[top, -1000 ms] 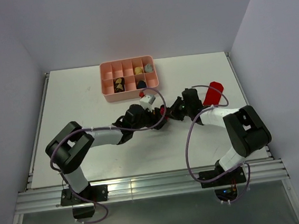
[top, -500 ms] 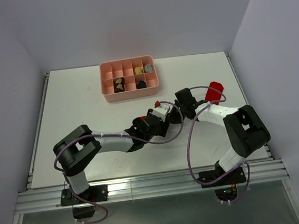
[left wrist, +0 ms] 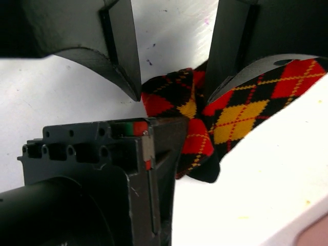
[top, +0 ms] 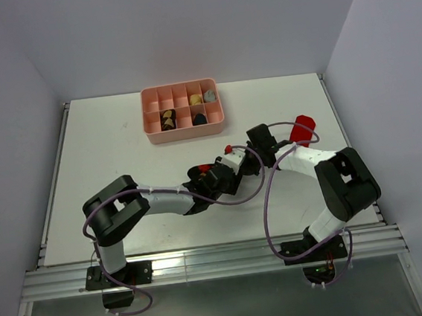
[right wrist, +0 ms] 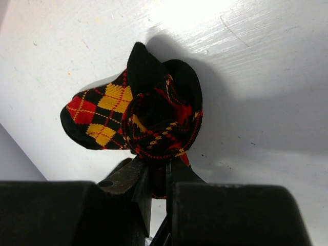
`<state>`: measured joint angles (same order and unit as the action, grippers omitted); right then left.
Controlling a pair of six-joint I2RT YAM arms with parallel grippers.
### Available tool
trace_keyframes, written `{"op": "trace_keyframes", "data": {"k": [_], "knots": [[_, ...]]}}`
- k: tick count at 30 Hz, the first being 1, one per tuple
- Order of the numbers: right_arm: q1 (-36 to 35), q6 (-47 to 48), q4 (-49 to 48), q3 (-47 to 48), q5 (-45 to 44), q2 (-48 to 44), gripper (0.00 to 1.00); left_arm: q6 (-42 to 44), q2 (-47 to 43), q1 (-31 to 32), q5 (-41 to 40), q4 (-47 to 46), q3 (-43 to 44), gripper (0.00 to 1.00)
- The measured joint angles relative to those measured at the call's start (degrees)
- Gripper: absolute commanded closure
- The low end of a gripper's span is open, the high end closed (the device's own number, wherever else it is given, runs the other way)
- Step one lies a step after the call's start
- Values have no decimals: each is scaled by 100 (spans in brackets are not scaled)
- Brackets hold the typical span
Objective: Roll the socks
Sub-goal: Roll the sock at the center of the board.
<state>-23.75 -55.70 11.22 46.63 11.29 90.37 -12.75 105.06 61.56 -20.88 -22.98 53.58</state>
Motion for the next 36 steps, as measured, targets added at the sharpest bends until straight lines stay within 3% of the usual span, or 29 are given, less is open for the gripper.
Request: {"op": "trace_keyframes", "data": {"k": [5, 9, 11, 16, 22, 36], "knots": [[0, -35, -4, 0, 4, 9, 100, -251, 192, 37, 66, 149, 90, 62], [0, -37, -9, -2, -33, 15, 100, -413, 306, 39, 37, 205, 175, 90], [0, -39, -57, -17, -48, 15, 95, -496, 313, 42, 9, 219, 184, 99], [0, -81, -374, -197, -24, 0, 64, -656, 313, 15, 24, 227, 168, 99], [44, -28, -664, -448, 61, -258, 45, -1110, 186, -321, 586, -234, -199, 99], [315, 378, -2236, -1360, 492, -1029, 46, -2380, -111, -1228, 2166, -1241, -1073, 99]]}}
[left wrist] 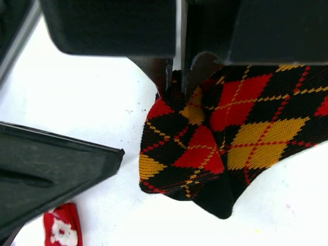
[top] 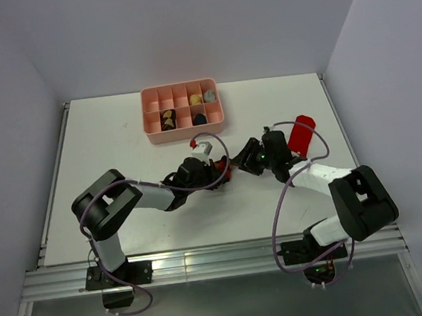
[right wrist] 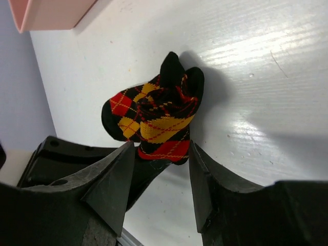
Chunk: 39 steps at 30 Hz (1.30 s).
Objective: Roll the socks
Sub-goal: Roll the sock at the center of the board.
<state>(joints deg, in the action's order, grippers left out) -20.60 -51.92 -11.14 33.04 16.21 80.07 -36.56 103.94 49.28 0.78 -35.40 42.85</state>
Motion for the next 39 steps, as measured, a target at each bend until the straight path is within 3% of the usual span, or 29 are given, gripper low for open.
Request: {"op": "trace_keyframes", "data": {"k": [13, 16, 23, 39], "knots": [[11, 236, -1276, -85, 448, 651, 46, -1224, -28, -579, 852, -852, -619, 99], [-20, 264, -1381, -85, 509, 737, 55, -1421, -20, -667, 970, -1036, -741, 98], [-138, 372, -1576, -79, 603, 748, 64, -1655, 44, -728, 1093, -1200, -793, 98], [-621, 516, -1700, 271, 581, 1272, 75, -1926, 181, -835, 1248, -1515, -905, 95]]}}
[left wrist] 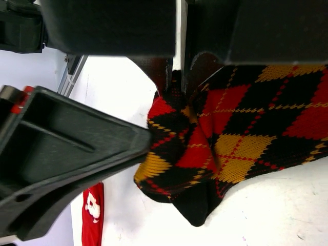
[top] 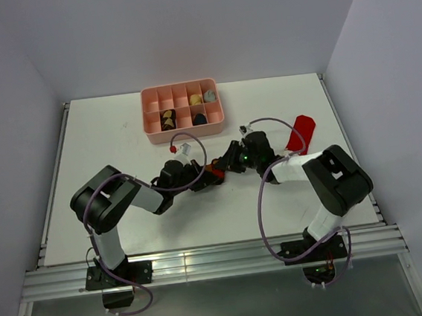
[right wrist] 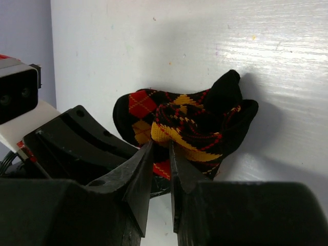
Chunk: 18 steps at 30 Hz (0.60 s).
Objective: Roll the socks
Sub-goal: Roll the sock at the center of the board.
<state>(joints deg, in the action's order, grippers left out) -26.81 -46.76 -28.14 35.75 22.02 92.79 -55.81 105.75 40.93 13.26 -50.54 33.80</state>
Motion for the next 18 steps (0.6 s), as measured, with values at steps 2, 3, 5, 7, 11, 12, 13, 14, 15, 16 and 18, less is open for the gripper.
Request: {"op": "trace_keyframes", "data": {"k": [2, 3, 5, 7, 11, 12, 13, 14, 15, 16, 18], "knots": [[-46, 22, -2, 92, -11, 146, 75, -39, 4, -17, 20, -26, -20, 94], [-59, 24, 0, 127, -13, 195, 75, -46, 9, -26, 26, -28, -22, 94], [-98, 59, 66, 232, -28, 282, 76, -61, 22, -33, 39, -61, -33, 92], [-146, 133, 223, 389, -61, 376, 78, -63, 26, -46, 39, -70, -37, 85], [-271, 282, 719, 782, -188, 553, 80, -22, 17, -68, 15, -61, -55, 72], [-299, 304, 826, 861, -210, 581, 80, 4, -7, -68, -13, -31, -66, 68], [-323, 319, 916, 931, -219, 614, 80, 74, -72, -68, -55, 70, -83, 61], [-341, 323, 986, 975, -232, 649, 80, 133, -153, -66, -101, 184, -103, 58], [-358, 323, 1047, 1016, -247, 680, 80, 201, -284, -61, -162, 361, -133, 53], [-372, 323, 1113, 1062, -254, 713, 80, 286, -457, -50, -258, 555, -168, 51], [-382, 326, 1257, 1161, -258, 772, 80, 439, -824, -7, -501, 911, -219, 46]]}}
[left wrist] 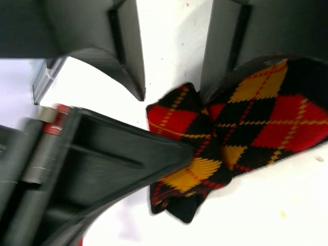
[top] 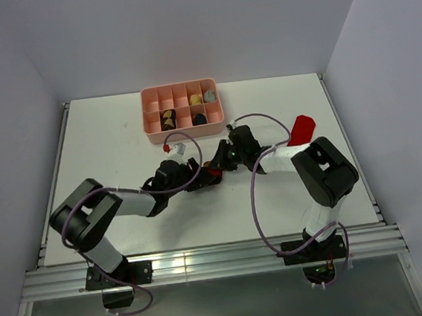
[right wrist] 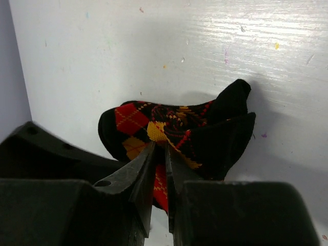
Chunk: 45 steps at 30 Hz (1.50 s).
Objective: Roll the socks
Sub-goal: Roll the sock at the center of the board.
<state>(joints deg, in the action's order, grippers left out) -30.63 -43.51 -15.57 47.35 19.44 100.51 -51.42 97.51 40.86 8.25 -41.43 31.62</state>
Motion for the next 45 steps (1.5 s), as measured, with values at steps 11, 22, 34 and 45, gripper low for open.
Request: {"op": "trace_keyframes", "data": {"k": [11, 22, 34, 45], "knots": [[-48, 107, 551, 297, -35, 35, 81, 533, -710, 387, -1429, 1132, 195, 54], [-72, 299, 732, 358, -4, 35, 81, 551, -94, 387, -1569, 1346, 470, 68], [-2, 264, 1314, 271, -105, -774, 55, 866, 107, 387, -1565, 1615, 872, 85], [678, -48, 1189, -466, 70, -1191, 41, 1095, 289, 385, -1493, 1738, 1143, 85]]}}
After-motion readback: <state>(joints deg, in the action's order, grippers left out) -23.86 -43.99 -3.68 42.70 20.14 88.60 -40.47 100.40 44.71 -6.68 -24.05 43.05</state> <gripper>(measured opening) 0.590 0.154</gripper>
